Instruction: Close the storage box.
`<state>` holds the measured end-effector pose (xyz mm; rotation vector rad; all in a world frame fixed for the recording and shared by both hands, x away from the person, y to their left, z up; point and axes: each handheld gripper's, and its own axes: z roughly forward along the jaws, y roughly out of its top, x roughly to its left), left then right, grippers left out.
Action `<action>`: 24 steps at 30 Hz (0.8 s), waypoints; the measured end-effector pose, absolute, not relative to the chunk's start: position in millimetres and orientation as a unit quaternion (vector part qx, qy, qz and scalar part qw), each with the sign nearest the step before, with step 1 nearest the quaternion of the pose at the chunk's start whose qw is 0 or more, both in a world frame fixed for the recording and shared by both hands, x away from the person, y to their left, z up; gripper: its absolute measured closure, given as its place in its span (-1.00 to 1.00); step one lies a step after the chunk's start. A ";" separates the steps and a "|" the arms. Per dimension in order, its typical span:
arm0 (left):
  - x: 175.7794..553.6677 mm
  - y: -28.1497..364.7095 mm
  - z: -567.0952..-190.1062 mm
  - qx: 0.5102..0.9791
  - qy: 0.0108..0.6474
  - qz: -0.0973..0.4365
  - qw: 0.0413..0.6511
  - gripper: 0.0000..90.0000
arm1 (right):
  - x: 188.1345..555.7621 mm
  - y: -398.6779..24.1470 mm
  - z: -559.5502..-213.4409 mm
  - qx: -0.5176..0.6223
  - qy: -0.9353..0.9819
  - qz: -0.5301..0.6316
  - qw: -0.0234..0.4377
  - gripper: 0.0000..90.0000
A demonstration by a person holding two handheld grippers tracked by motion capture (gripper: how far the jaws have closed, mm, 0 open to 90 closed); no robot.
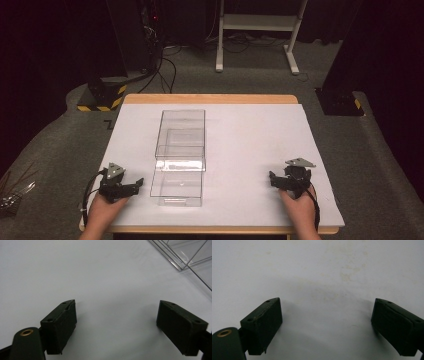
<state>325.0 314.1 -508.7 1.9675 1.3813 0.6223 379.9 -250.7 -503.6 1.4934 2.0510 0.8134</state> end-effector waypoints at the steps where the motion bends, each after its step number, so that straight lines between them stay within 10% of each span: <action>1: 325.0 314.1 -508.7 0.750 0.526 0.237 0.323 -0.63 | 379.9 -250.7 -503.6 0.545 0.748 0.297 0.236 -0.79; 24: 324.8 314.2 -508.4 0.748 0.529 0.236 0.324 -0.62 | 379.7 -251.4 -504.1 0.544 0.748 0.300 0.234 -0.79</action>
